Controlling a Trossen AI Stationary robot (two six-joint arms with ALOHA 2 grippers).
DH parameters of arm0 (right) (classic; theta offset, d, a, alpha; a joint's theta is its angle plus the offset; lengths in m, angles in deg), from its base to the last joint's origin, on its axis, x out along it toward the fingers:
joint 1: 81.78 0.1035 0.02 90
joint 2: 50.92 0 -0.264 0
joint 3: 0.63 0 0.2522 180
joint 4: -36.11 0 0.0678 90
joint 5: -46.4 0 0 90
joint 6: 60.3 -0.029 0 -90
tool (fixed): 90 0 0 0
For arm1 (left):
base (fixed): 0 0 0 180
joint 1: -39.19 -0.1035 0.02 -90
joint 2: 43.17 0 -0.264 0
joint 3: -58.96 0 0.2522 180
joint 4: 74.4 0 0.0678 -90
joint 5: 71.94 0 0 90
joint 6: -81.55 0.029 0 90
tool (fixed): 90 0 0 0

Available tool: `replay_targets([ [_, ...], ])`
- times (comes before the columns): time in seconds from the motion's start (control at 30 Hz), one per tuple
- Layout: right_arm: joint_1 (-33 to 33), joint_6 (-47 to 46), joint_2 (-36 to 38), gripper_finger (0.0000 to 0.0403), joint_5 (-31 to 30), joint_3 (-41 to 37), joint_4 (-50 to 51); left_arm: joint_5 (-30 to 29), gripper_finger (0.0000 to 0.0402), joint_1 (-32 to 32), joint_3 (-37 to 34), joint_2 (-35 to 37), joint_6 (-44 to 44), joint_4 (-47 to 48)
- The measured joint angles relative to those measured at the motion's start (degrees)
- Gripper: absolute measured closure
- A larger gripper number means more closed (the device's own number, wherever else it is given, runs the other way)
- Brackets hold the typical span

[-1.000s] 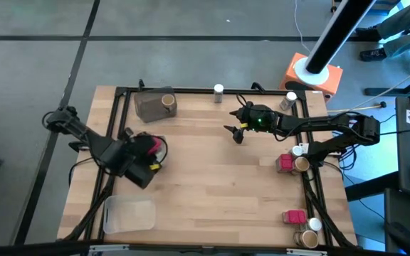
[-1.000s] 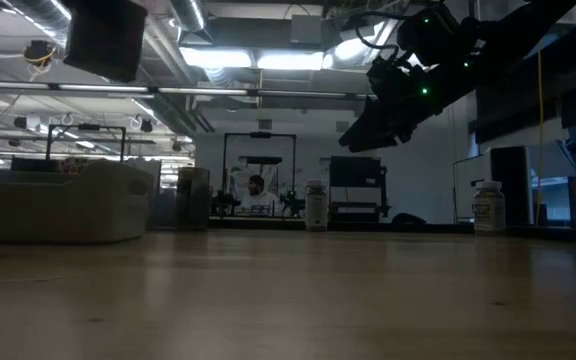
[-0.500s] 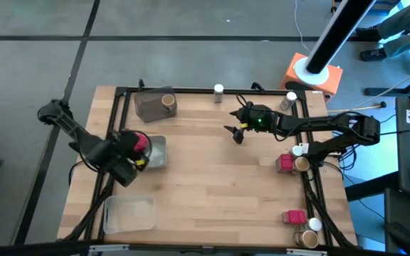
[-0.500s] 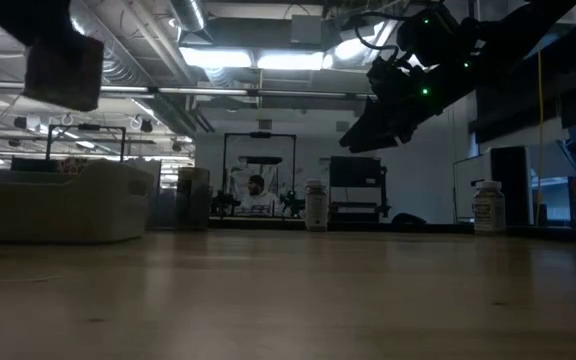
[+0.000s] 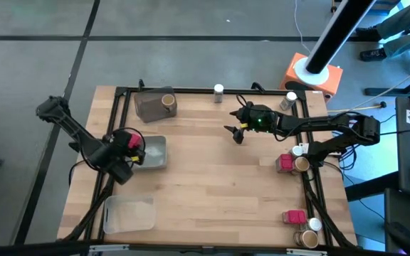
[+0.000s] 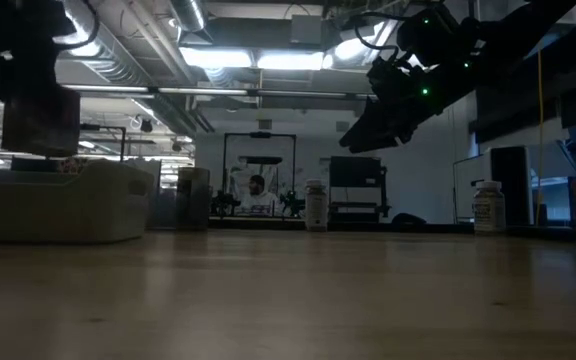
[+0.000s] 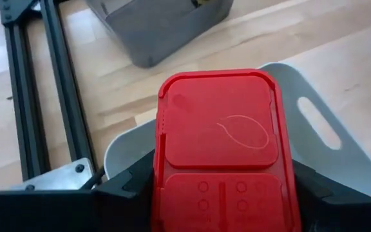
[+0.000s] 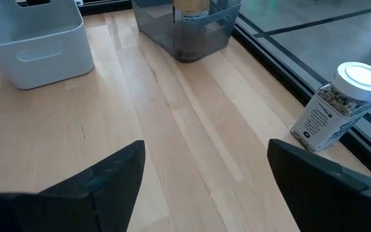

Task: Sort spices by type
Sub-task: Put the top left red seasoning can into the gray bin

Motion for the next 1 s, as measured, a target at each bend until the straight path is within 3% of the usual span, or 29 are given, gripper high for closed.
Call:
replay_targets([
  [0.23,0.0,0.0,0.0,0.0077,0.0,0.0,0.0,2.6,0.0206,0.0,-4.8,-1.8,-4.2,-2.5],
  [1.0,0.0,0.0,0.0,0.0077,0.0,0.0,0.1,3.6,0.0206,-2.4,-4.6,-10.0,-1.7,-3.4],
])
